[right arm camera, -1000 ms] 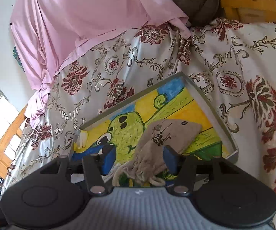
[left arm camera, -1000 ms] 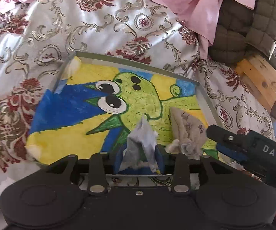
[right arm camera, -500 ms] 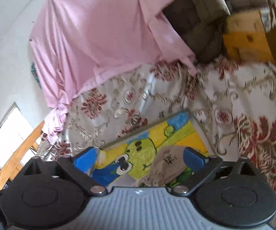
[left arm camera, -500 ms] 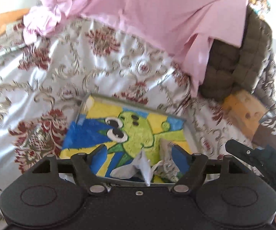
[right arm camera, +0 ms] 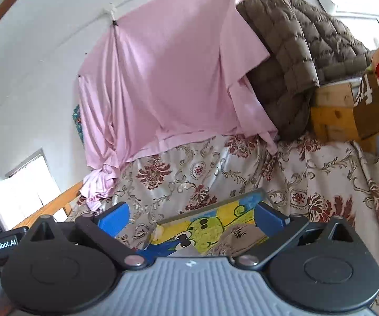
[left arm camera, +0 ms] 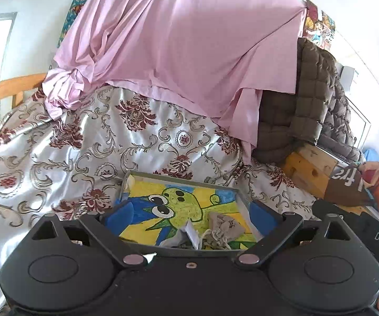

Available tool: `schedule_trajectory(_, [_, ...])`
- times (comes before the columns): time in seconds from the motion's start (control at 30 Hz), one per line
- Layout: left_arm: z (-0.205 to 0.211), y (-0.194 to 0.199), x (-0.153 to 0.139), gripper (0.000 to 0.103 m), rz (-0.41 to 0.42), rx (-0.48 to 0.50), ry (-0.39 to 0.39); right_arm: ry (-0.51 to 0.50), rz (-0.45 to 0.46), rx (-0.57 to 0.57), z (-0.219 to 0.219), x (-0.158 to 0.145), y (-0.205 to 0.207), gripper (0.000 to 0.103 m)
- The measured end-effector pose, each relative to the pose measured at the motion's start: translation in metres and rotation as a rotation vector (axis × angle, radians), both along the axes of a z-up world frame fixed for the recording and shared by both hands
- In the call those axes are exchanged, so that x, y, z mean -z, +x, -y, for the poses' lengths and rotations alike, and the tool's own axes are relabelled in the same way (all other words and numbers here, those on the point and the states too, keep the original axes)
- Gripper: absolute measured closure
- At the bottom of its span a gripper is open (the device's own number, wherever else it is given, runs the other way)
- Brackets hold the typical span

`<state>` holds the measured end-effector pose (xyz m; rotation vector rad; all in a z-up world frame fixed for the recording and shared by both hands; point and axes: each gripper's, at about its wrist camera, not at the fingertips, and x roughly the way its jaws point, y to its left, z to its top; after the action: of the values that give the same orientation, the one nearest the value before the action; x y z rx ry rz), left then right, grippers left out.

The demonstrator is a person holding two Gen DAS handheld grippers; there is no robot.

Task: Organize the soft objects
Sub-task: 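Lower both held items onto the cartoon drawing tray and open both grippers, then move both tools back over the remaining pile of soft items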

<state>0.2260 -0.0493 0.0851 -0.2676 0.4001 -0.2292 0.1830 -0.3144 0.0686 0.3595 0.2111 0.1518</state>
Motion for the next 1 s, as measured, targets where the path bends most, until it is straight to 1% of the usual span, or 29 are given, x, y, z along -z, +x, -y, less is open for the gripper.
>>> schedule_trajectory(0.13, [-0.002,-0.028,0.001,0.002,0.027,-0.008,0.019,-0.017,0.013,-0.025,-0.006,0.002,-0.029,0.000])
schedule_trajectory(0.37, [-0.005,-0.073,0.010,0.001,0.045,0.005,0.046,-0.101,-0.005,-0.028,-0.019,0.009,-0.069,0.000])
schedule_trajectory(0.47, [-0.010,-0.089,0.017,0.001,0.037,0.001,0.039,-0.117,-0.018,-0.025,-0.022,0.013,-0.083,0.000])
schedule_trajectory(0.57, [-0.015,-0.097,0.025,0.001,0.022,-0.009,0.028,-0.137,-0.030,-0.017,-0.026,0.015,-0.096,0.000])
schedule_trajectory(0.77, [-0.023,-0.108,0.037,0.001,-0.007,-0.009,0.043,-0.156,-0.064,-0.007,-0.030,0.021,-0.117,0.000])
schedule_trajectory(1.0, [-0.026,-0.114,0.056,0.001,-0.067,0.012,0.119,-0.159,-0.125,0.009,-0.031,0.027,-0.127,0.000])
